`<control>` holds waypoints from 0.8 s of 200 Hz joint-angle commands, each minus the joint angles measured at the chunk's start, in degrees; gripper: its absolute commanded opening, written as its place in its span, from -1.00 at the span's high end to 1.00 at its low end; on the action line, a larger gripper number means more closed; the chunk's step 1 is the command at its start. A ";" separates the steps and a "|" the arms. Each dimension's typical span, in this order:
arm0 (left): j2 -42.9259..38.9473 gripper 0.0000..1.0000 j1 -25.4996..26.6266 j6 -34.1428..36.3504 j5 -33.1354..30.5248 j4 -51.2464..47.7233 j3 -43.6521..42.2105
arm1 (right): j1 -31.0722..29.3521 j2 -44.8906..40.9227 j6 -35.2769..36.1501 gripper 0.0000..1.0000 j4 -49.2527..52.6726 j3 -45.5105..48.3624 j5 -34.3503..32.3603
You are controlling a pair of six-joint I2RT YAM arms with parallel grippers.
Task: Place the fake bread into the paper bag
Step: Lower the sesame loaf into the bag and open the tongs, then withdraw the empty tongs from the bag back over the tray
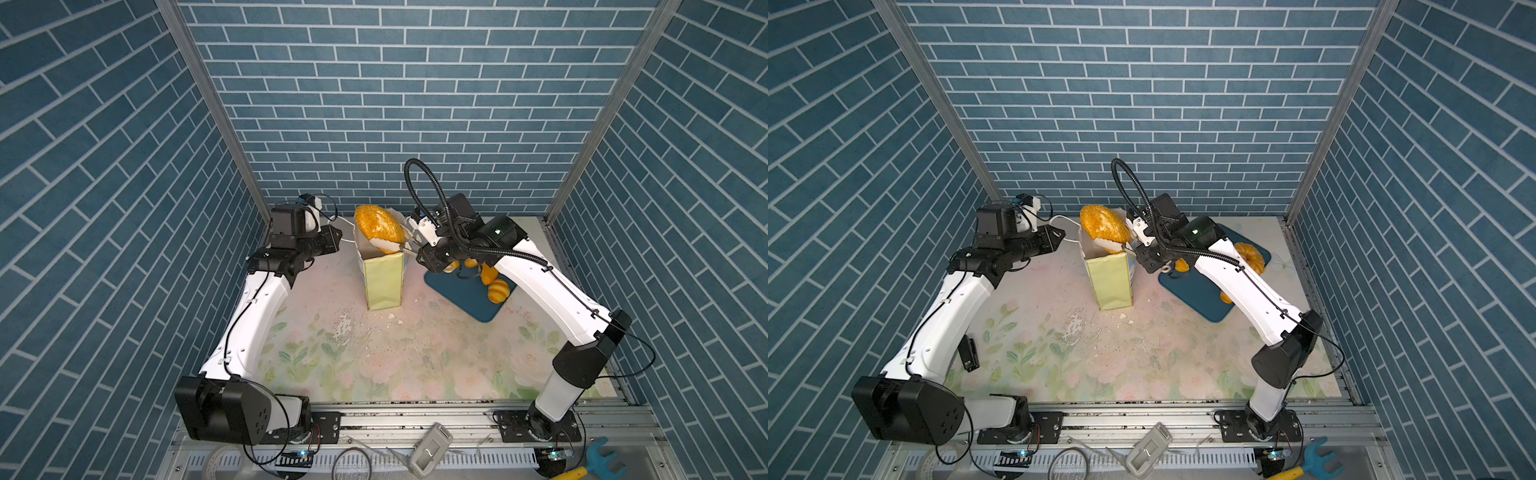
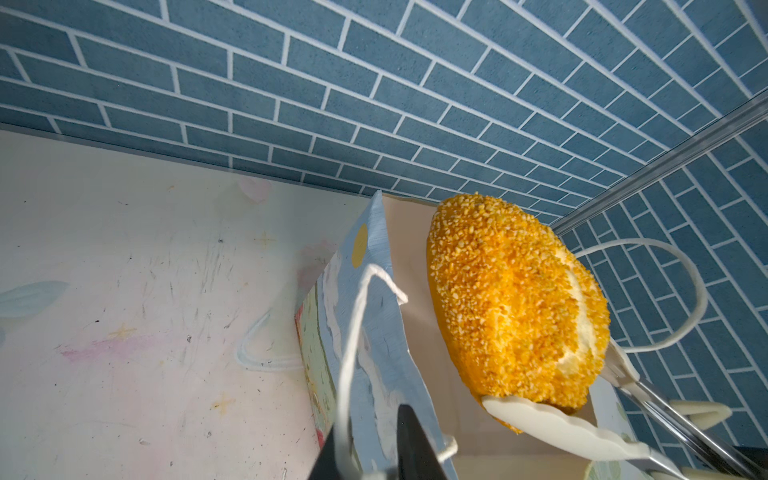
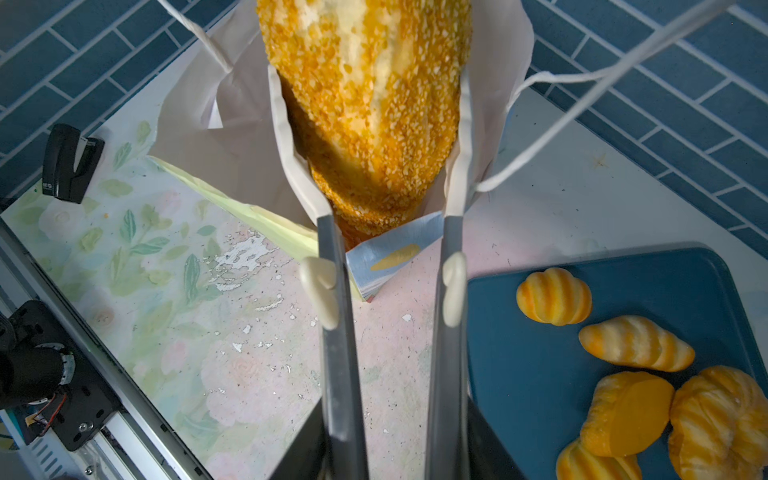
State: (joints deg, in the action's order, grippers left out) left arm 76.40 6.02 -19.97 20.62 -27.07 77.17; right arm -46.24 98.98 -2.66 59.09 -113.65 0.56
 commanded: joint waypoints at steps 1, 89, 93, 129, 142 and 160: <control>-1.04 0.55 0.22 0.24 0.10 -0.06 0.18 | -0.22 -2.57 -1.02 0.07 -3.10 -0.94 -1.47; -1.31 0.34 0.39 0.90 -1.02 0.12 0.75 | -0.92 -1.77 1.04 -0.17 -2.58 -4.67 -2.55; -1.26 0.33 0.39 0.88 -0.97 0.27 0.87 | -1.00 -1.77 1.26 -0.17 -2.50 -4.98 -2.70; -0.62 0.11 0.57 0.90 -0.06 0.70 1.75 | -1.40 -1.77 2.04 -0.15 -2.98 -8.64 -2.47; -0.60 0.02 0.57 0.98 1.21 0.90 2.35 | -1.40 -1.77 2.04 -0.13 -3.41 -10.72 -2.30; -1.44 -0.10 0.57 1.13 1.71 1.40 2.56 | -1.42 -1.59 1.74 -0.10 -3.53 -13.88 -3.00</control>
State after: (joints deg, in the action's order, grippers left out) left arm 76.40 6.31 -19.38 20.88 -27.05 77.80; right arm -47.31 98.98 -2.00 58.26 -122.69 -1.34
